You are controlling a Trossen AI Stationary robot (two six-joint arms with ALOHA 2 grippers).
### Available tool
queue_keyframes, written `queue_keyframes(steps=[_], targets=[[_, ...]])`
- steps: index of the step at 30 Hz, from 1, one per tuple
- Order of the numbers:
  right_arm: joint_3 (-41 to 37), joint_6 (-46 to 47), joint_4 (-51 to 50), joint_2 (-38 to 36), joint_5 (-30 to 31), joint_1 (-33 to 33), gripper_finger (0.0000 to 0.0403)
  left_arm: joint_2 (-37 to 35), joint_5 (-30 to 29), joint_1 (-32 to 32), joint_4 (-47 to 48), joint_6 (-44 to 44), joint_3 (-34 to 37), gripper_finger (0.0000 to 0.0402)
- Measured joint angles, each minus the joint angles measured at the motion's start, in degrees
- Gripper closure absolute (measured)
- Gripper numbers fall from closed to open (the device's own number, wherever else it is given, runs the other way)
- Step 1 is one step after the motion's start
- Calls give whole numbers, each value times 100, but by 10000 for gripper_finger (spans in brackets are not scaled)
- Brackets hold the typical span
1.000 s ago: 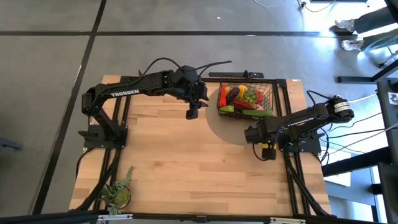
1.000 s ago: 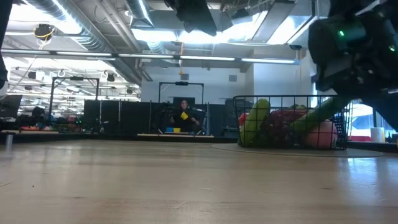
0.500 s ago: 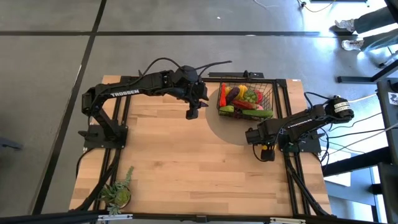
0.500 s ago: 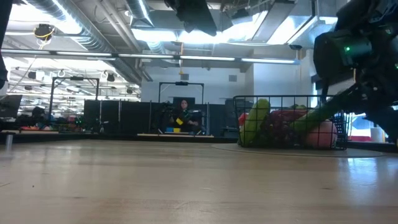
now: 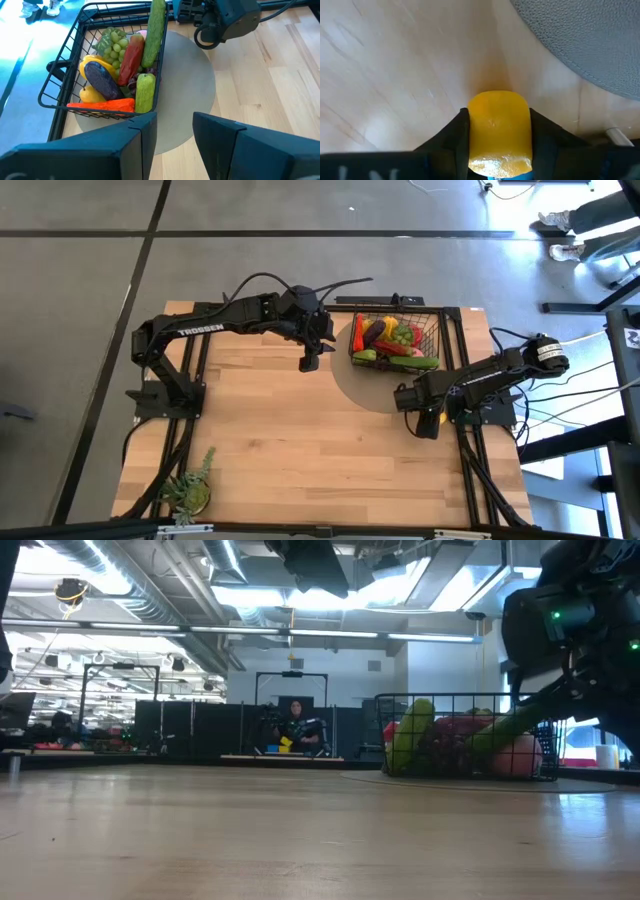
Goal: Build produce basket
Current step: Put the yellow lemon into the black wire basket
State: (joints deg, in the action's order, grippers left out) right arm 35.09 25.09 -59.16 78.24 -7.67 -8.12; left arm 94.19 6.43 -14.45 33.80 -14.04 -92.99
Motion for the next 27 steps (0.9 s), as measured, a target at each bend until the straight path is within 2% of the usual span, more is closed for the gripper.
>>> queue_keyframes(steps=[7,14,18,21,27], targets=[[467,191,-335,0,-87,2,267,0,0,-1,0,-4,0,287],[1627,646,-1074,0,-87,2,267,0,0,0,0,-2,1,287],[2442,980,-1430,0,113,2,267,0,0,0,0,-2,0,287],[3085,1303,-1569,0,537,4,267,0,0,1,0,-2,2,287],[4043,1896,-1653,0,2088,171,267,0,0,1,-25,13,1,287]])
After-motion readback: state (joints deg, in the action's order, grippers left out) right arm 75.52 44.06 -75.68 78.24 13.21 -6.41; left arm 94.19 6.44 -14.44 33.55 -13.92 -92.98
